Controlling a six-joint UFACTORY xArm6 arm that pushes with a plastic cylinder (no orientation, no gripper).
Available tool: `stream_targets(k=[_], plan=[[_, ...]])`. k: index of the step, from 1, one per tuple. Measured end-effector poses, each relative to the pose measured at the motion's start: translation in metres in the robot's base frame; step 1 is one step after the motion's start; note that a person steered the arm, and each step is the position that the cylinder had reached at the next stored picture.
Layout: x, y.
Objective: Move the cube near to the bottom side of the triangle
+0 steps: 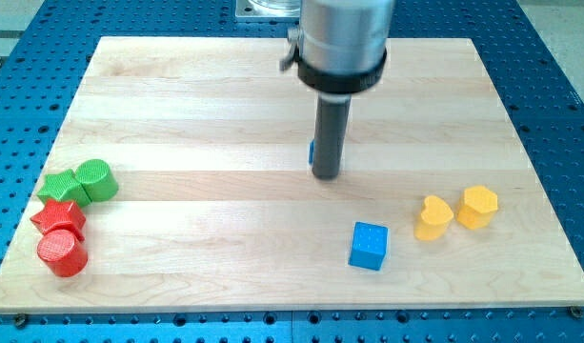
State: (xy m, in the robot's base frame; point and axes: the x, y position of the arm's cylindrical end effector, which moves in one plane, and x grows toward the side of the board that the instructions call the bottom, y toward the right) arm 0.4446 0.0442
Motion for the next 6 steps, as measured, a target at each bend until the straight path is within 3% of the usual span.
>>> stream_targets(k=[2, 3, 4, 6], plan=[[0.143, -0.001], [0.157, 0.052], [0.152, 0.094], [0.04, 0.037]])
